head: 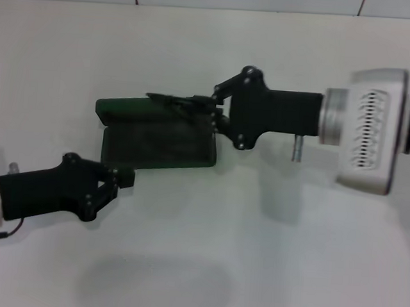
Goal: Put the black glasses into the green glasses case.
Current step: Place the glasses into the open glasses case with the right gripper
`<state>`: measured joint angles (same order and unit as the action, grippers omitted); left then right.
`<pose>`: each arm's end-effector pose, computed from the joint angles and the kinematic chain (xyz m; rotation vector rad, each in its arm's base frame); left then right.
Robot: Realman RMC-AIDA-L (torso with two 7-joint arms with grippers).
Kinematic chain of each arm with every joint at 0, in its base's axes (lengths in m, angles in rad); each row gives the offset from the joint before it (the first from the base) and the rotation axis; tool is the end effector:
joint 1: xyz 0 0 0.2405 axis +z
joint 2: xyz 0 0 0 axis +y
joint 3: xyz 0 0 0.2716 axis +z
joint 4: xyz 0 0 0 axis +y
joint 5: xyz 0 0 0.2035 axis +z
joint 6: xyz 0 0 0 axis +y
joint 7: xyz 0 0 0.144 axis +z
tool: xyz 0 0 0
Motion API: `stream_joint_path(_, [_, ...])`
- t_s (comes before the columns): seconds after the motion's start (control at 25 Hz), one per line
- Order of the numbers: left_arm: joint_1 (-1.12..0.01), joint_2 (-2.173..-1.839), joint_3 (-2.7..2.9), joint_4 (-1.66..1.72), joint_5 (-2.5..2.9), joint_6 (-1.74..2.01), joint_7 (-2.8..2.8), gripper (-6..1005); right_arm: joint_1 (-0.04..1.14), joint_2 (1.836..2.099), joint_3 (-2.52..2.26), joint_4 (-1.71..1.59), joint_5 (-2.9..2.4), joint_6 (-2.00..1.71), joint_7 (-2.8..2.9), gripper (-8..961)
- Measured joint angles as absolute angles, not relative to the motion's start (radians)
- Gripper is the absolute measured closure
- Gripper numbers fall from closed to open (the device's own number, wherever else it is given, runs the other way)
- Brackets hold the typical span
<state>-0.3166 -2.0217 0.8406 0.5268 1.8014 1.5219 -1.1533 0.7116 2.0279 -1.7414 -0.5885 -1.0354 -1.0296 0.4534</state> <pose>-0.3333 0.2682 -0.0118 -2.6358 -0.6591 -0.6955 0.1500 0.3742 -0.0912 -2.5585 -0.7708 0.5754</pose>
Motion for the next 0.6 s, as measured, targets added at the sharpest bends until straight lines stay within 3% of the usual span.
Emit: stream_joint_path(0.6, [-0.272, -2.017, 0.848, 0.528, 1.818, 1.549, -1.154, 984, 0.836, 2.028, -2.030, -0.630, -0.920, -0.721, 0.512, 875])
